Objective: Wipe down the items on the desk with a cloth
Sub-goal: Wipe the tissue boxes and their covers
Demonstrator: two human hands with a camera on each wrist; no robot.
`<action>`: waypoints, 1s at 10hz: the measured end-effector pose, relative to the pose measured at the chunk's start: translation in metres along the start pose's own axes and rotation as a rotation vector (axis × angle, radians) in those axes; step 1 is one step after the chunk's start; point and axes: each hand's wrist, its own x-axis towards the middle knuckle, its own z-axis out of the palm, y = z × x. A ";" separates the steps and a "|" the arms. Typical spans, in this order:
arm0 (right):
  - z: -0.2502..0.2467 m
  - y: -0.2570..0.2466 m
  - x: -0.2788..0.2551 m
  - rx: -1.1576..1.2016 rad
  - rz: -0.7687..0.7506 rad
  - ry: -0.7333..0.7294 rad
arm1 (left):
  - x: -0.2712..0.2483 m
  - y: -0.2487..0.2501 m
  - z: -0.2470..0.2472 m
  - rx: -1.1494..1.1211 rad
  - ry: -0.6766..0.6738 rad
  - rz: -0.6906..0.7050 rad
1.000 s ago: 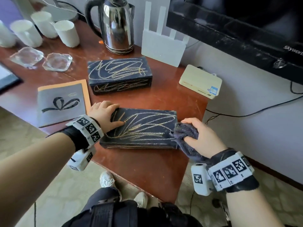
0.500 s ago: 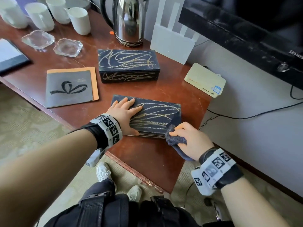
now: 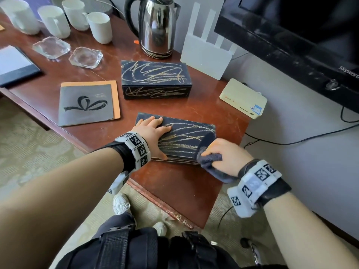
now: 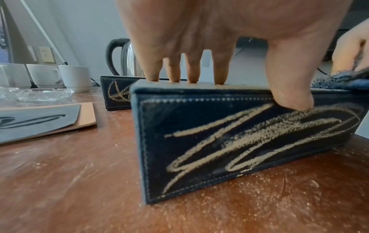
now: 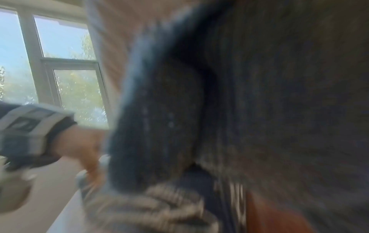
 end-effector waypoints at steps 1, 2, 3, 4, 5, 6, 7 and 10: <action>-0.012 0.003 0.026 0.153 0.158 0.360 | -0.001 0.000 -0.002 0.006 -0.009 -0.006; 0.010 -0.005 0.037 0.073 0.245 0.345 | -0.001 0.001 -0.003 -0.001 -0.015 -0.005; 0.024 -0.013 0.011 -0.122 0.059 0.130 | 0.000 0.000 -0.001 -0.002 -0.009 -0.009; 0.015 -0.010 0.021 -0.261 -0.137 0.004 | 0.000 0.000 -0.001 -0.003 -0.010 -0.010; -0.004 -0.013 0.035 0.111 0.069 0.555 | 0.000 0.000 -0.002 -0.001 -0.019 -0.013; -0.005 0.005 0.043 0.084 0.136 0.328 | -0.001 0.001 -0.003 -0.002 -0.019 -0.015; 0.019 -0.016 0.027 -0.122 0.083 0.216 | -0.002 0.002 -0.004 -0.002 -0.011 -0.018; -0.021 0.000 0.045 0.188 0.147 0.331 | -0.005 0.004 -0.009 0.003 -0.024 -0.024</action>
